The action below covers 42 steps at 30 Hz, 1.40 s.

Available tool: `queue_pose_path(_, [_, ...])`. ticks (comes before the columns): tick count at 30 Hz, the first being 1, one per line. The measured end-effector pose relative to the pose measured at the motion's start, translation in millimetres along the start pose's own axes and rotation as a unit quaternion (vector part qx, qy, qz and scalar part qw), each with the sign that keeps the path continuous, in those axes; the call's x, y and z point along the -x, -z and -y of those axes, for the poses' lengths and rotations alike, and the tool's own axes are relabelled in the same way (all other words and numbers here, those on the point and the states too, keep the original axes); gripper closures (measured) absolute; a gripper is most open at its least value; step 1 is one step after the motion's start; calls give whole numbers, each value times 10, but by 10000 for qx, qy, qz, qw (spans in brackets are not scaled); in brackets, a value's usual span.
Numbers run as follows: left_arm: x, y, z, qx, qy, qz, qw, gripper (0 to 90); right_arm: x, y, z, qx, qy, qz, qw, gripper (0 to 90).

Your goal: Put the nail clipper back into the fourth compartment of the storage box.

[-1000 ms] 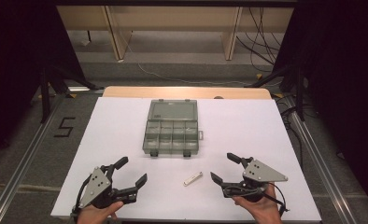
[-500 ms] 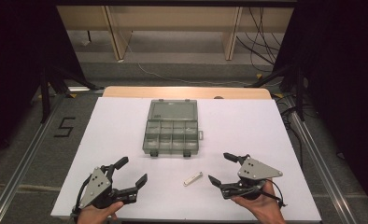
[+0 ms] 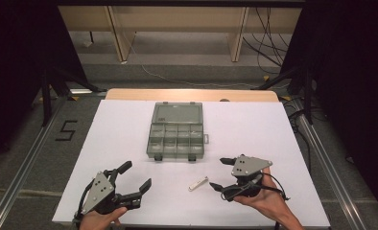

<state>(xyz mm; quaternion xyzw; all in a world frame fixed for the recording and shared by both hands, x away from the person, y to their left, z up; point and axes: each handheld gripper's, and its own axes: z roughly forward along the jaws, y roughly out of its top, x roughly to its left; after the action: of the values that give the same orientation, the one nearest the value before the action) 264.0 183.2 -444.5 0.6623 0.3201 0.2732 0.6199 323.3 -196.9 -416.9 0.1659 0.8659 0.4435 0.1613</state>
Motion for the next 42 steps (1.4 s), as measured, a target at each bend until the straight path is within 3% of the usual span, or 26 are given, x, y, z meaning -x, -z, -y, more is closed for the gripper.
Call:
queue_pose_path(9, [-5, 4, 0, -2, -7, -8, 10000, 154, 82, -136, -127, -531, 309, -316, 9976, 228])
queue_pose_path(17, [-8, 3, 1, -8, -15, -6, 10000, 155, 129, -353, -236, -1045, 624, -509, 9913, 236])
queue_pose_path(19, [-14, -5, 3, 59, -8, 22, 10000, 155, 138, -445, -272, -1242, 715, -670, 9874, 240])
queue_pose_path(21, [-15, -5, 4, 62, -2, 24, 10000, 155, 142, -487, -280, -1322, 751, -723, 9857, 240])
queue_pose_path(25, [-8, 0, 2, 3, 15, 6, 10000, 155, 150, -641, -293, -1635, 869, -1017, 9774, 241])
queue_pose_path(29, [-14, -5, 5, 68, 9, 43, 10000, 155, 158, -744, -303, -1909, 975, -1080, 9708, 246])
queue_pose_path(30, [-14, -5, 4, 68, 15, 38, 10000, 155, 163, -790, -305, -2007, 987, -1195, 9673, 250])
queue_pose_path(32, [-14, -7, 3, 71, -11, 50, 10000, 155, 161, -812, -304, -2079, 1009, -1187, 9657, 250])
queue_pose_path(33, [-13, -7, 3, 67, -7, 48, 10000, 155, 154, -857, -301, -2179, 1053, -1224, 9625, 261])
queue_pose_path(35, [-13, -7, 2, 71, -6, 48, 10000, 155, 154, -873, -299, -2212, 1079, -1245, 9612, 272])
queue_pose_path(42, [-12, -6, 2, 64, -35, 60, 10000, 155, 151, -993, -287, -2556, 1233, -1308, 9499, 319])
